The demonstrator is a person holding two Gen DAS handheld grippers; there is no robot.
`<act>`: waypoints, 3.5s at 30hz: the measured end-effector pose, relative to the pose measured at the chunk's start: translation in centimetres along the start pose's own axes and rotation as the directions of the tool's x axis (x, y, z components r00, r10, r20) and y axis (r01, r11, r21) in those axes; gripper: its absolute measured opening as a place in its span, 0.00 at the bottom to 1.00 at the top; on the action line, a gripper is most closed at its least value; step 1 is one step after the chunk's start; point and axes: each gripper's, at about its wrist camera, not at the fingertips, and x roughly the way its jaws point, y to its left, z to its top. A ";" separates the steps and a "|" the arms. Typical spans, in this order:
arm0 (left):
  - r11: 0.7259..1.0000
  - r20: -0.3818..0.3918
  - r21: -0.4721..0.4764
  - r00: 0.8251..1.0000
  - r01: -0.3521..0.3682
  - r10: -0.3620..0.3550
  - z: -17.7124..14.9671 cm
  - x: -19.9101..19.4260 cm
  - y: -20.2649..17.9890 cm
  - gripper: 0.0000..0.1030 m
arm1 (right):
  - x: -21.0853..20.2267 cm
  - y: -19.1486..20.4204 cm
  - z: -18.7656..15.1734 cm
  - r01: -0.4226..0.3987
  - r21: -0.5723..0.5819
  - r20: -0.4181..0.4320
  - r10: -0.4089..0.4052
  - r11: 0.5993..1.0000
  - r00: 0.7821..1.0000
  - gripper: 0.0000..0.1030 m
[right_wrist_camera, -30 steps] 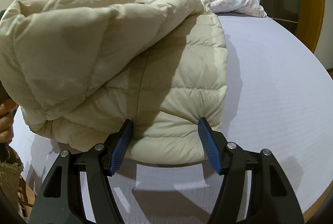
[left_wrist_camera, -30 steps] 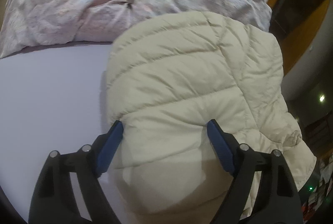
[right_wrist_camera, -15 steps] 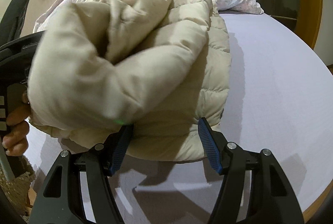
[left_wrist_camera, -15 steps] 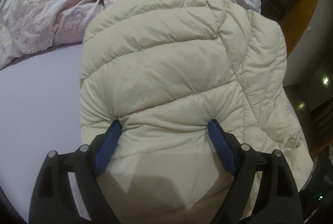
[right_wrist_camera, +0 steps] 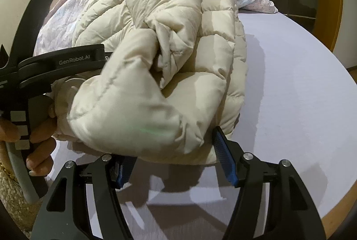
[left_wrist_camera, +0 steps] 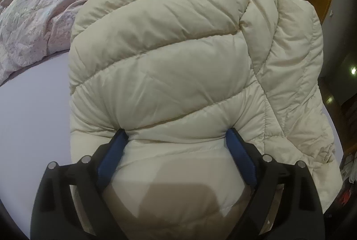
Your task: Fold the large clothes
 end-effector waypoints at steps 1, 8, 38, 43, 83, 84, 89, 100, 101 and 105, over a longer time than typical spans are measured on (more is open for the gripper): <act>1.000 0.002 0.003 1.000 0.000 0.000 0.0 -0.1 0.1 0.86 | -0.3 0.2 -0.1 -0.001 -0.007 0.002 0.001 1.000 1.000 0.63; 1.000 0.017 0.005 1.000 -0.017 0.017 -0.2 -1.2 0.3 0.87 | -4.7 1.3 -0.3 -0.025 -0.081 0.073 0.031 0.996 0.997 0.63; 0.991 0.084 -0.056 0.989 -0.119 0.123 -0.1 -6.5 5.7 0.87 | -5.4 6.7 8.0 -0.103 -0.166 0.201 0.136 0.981 0.970 0.46; 0.988 0.078 -0.074 0.987 -0.135 0.141 0.6 -5.7 6.9 0.87 | -2.1 6.5 10.2 -0.032 -0.146 0.182 0.058 0.989 0.981 0.46; 0.994 0.052 0.055 0.994 -0.094 0.091 5.3 3.2 3.5 0.89 | 7.4 -4.8 9.7 0.061 0.083 0.034 -0.064 0.995 0.997 0.39; 0.994 0.055 0.060 0.994 -0.095 0.092 5.3 3.4 3.4 0.90 | 7.5 -4.8 9.8 0.063 0.083 0.035 -0.066 0.995 0.997 0.39; 0.996 0.040 0.049 0.997 -0.074 0.072 5.3 4.6 4.0 0.96 | 7.5 -4.6 9.8 0.071 0.081 0.038 -0.075 0.994 0.996 0.39; 0.997 0.035 0.052 0.998 -0.058 0.056 5.1 5.8 4.2 0.98 | 7.7 -4.3 9.8 0.095 0.070 0.053 -0.099 0.993 0.994 0.40; 0.997 0.035 0.050 0.998 -0.052 0.051 5.0 5.9 4.3 0.98 | 7.7 -4.3 9.7 0.096 0.068 0.056 -0.100 0.993 0.993 0.40; 0.998 0.033 0.040 0.999 -0.042 0.041 4.8 6.1 4.3 0.98 | 7.7 -4.3 9.7 0.100 0.065 0.065 -0.104 0.993 0.992 0.40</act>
